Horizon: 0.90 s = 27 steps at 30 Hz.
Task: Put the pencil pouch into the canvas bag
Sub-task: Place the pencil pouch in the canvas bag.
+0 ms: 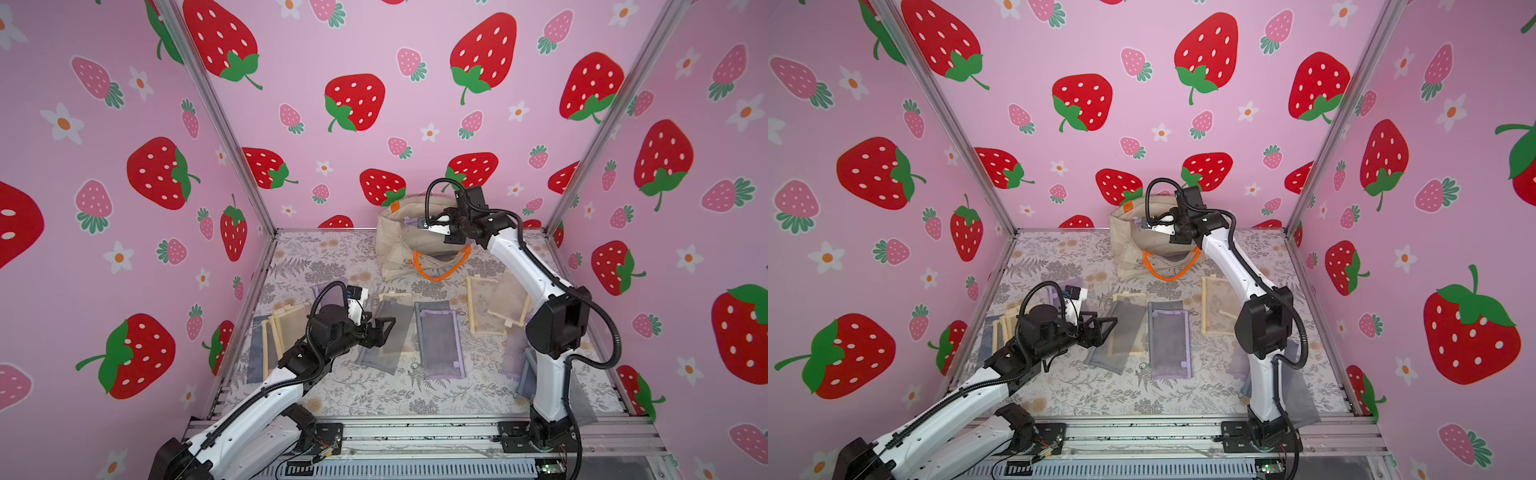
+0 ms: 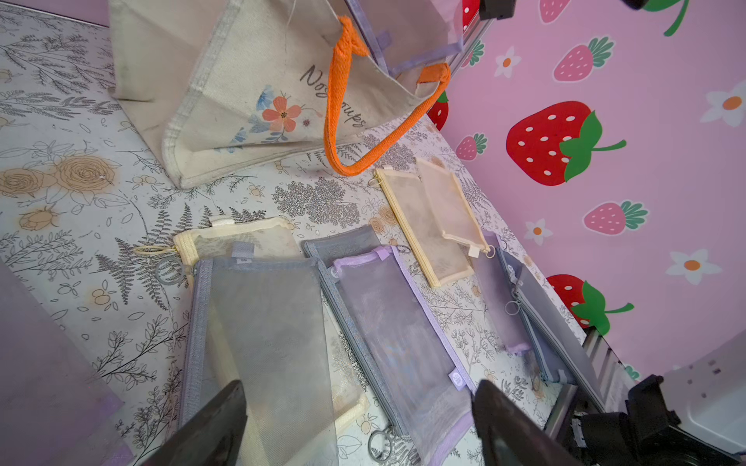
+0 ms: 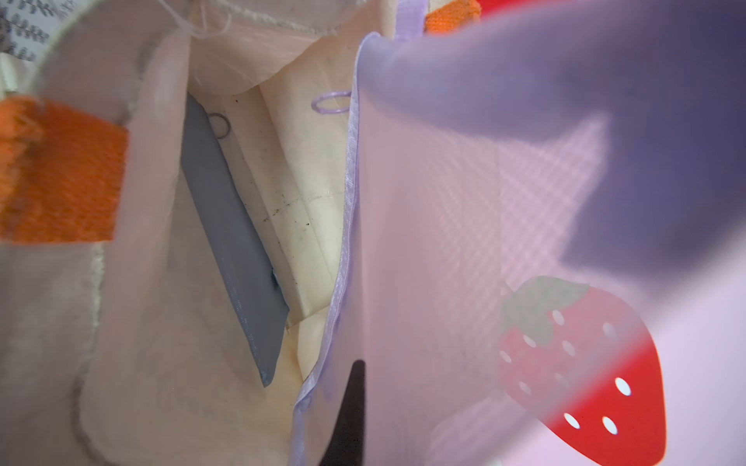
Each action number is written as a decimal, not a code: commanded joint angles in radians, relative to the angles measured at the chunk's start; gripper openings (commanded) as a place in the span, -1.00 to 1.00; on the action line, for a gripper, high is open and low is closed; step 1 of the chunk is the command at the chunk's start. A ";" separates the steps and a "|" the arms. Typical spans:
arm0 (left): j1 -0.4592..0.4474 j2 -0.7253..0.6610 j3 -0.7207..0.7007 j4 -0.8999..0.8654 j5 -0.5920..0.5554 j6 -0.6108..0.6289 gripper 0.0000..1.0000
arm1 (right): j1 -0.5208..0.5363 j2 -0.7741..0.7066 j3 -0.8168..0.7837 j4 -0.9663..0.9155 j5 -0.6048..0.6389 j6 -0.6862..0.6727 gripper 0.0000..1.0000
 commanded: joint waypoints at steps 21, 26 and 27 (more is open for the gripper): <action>0.010 0.030 0.063 -0.090 -0.068 0.012 0.77 | 0.059 -0.033 0.032 -0.027 -0.176 0.178 0.43; 0.018 0.035 0.067 -0.130 -0.085 -0.006 0.76 | 0.061 -0.107 0.041 -0.072 -0.114 0.398 0.45; 0.023 0.044 0.074 -0.143 -0.083 -0.007 0.76 | 0.062 -0.136 0.032 -0.088 -0.093 0.475 0.47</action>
